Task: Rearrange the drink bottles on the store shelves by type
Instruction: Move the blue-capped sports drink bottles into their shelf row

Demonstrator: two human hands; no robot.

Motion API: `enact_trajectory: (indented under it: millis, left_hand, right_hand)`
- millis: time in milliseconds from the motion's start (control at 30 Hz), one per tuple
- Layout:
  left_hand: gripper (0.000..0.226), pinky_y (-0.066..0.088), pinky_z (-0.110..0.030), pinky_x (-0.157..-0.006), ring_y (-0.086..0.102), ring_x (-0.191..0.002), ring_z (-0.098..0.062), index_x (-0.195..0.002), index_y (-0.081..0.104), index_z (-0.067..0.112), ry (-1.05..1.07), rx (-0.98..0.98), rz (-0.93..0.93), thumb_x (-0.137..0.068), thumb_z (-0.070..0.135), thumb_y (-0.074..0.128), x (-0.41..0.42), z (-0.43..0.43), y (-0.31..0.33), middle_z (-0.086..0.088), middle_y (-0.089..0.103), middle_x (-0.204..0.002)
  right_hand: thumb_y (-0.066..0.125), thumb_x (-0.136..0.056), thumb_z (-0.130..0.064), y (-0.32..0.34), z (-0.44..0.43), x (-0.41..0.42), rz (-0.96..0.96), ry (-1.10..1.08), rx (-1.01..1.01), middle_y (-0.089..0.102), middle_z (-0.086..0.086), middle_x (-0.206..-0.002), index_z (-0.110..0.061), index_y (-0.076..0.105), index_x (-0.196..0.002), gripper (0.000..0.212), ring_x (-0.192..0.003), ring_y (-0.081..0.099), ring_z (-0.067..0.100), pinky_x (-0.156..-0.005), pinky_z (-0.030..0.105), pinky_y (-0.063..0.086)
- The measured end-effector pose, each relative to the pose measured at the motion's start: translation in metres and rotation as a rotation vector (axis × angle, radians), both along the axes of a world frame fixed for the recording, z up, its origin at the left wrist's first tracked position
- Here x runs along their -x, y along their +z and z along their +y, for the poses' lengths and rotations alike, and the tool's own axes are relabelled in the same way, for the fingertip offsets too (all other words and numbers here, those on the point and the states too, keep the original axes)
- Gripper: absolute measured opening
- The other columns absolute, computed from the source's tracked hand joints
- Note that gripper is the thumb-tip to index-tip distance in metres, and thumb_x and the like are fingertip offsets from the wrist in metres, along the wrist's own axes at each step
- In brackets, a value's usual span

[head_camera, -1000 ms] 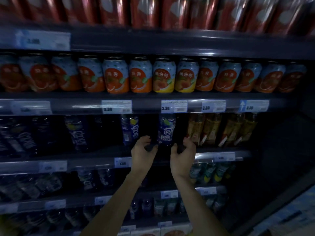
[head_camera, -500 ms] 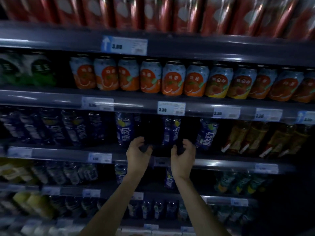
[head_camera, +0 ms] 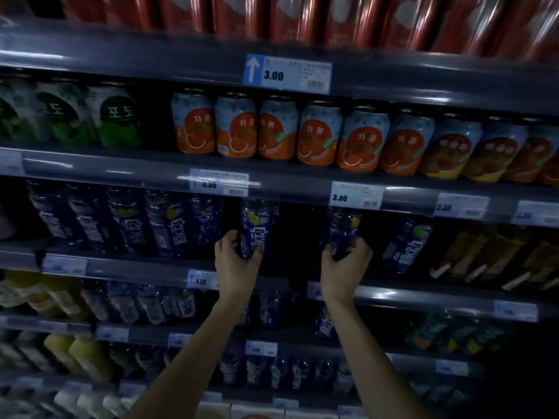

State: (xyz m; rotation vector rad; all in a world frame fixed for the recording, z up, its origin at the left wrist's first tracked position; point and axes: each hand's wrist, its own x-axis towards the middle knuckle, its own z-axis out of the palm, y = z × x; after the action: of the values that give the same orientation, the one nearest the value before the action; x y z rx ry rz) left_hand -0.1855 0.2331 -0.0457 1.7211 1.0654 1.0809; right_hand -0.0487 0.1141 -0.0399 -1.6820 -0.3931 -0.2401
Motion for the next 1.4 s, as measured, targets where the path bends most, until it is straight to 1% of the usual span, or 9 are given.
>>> enact_trajectory:
  millis: [167, 300, 500, 667, 800, 1033, 1167, 1267, 1400]
  left_hand:
    - [0.073, 0.04, -0.024, -0.09, 0.042, -0.128, -0.016, -0.143, 0.033, 0.021, -0.096, 0.075, -0.008, -0.083, 0.026, 0.073, -0.002, 0.015, 0.004, 0.0, 0.043, -0.143]
    - [0.075, 0.039, -0.021, -0.087, 0.045, -0.125, -0.014, -0.146, 0.03, 0.018, -0.154, 0.126, -0.002, -0.084, 0.023, 0.071, -0.005, 0.024, 0.006, -0.003, 0.047, -0.142]
    - [0.077, 0.038, -0.023, -0.089, 0.044, -0.13, -0.02, -0.146, 0.032, 0.018, -0.162, 0.141, 0.005, -0.082, 0.027, 0.074, -0.006, 0.03, 0.0, -0.005, 0.047, -0.142]
    - [0.08, 0.041, -0.028, -0.096, 0.045, -0.129, -0.019, -0.144, 0.035, 0.018, -0.159, 0.139, 0.005, -0.078, 0.029, 0.078, -0.008, 0.031, -0.002, -0.005, 0.05, -0.141]
    - [0.079, 0.043, -0.029, -0.097, 0.046, -0.128, -0.018, -0.143, 0.036, 0.019, -0.187, 0.141, -0.014, -0.077, 0.029, 0.078, -0.014, 0.021, -0.003, -0.005, 0.051, -0.139]
    - [0.077, 0.042, -0.029, -0.096, 0.047, -0.127, -0.019, -0.144, 0.036, 0.019, -0.213, 0.117, 0.007, -0.079, 0.029, 0.077, -0.025, 0.005, -0.003, -0.007, 0.052, -0.137]
    - [0.077, 0.042, -0.024, -0.092, 0.049, -0.126, -0.017, -0.143, 0.037, 0.02, -0.216, 0.102, 0.01, -0.078, 0.03, 0.077, -0.031, -0.004, -0.003, -0.005, 0.055, -0.134]
    - [0.077, 0.041, -0.022, -0.091, 0.049, -0.125, -0.015, -0.142, 0.038, 0.021, -0.217, 0.08, 0.015, -0.077, 0.031, 0.078, -0.037, -0.01, -0.005, -0.004, 0.056, -0.133]
    - [0.077, 0.041, -0.02, -0.091, 0.049, -0.125, -0.014, -0.142, 0.038, 0.021, -0.235, 0.078, 0.014, -0.077, 0.033, 0.078, -0.042, -0.016, -0.008, -0.003, 0.056, -0.133]
  right_hand:
    - [0.075, -0.076, -0.01, 0.004, 0.003, -0.017, 0.017, -0.017, 0.064, 0.039, 0.014, -0.132, -0.006, 0.04, -0.13, 0.064, -0.121, 0.042, 0.029, -0.103, 0.042, 0.042]
    - [0.078, -0.073, -0.015, 0.004, 0.002, -0.031, 0.07, 0.051, 0.108, 0.036, 0.011, -0.141, -0.007, 0.037, -0.139, 0.078, -0.125, 0.042, 0.025, -0.106, 0.038, 0.04]
    - [0.077, -0.078, -0.022, -0.001, -0.002, -0.035, 0.145, 0.153, 0.061, 0.059, 0.005, -0.119, -0.012, 0.044, -0.135, 0.066, -0.101, 0.058, 0.016, -0.086, 0.024, 0.045]
    - [0.079, -0.077, -0.025, 0.0, -0.002, -0.033, 0.195, 0.16, 0.029, 0.056, -0.009, -0.101, -0.016, 0.041, -0.127, 0.063, -0.086, 0.057, 0.003, -0.078, 0.016, 0.043]
    - [0.079, -0.077, -0.02, -0.005, -0.002, -0.029, 0.216, 0.159, 0.01, 0.055, -0.01, -0.096, -0.022, 0.036, -0.115, 0.057, -0.082, 0.054, -0.009, -0.062, 0.001, 0.041]
    - [0.078, -0.079, -0.019, -0.01, -0.009, -0.027, 0.199, 0.167, 0.034, 0.058, 0.001, -0.112, -0.016, 0.039, -0.124, 0.06, -0.095, 0.058, 0.011, -0.065, -0.001, 0.038]
    - [0.079, -0.077, -0.019, -0.009, -0.01, -0.027, 0.19, 0.161, 0.042, 0.059, 0.002, -0.112, -0.015, 0.041, -0.123, 0.059, -0.095, 0.058, 0.012, -0.064, -0.002, 0.037]
    - [0.08, -0.076, -0.02, -0.009, -0.011, -0.025, 0.186, 0.159, 0.049, 0.06, 0.003, -0.113, -0.016, 0.042, -0.121, 0.058, -0.097, 0.06, 0.013, -0.069, 0.004, 0.04]
    - [0.081, -0.075, -0.022, -0.008, -0.013, -0.023, 0.167, 0.168, 0.059, 0.061, 0.0, -0.109, -0.018, 0.043, -0.118, 0.057, -0.093, 0.061, 0.011, -0.064, 0.0, 0.039]
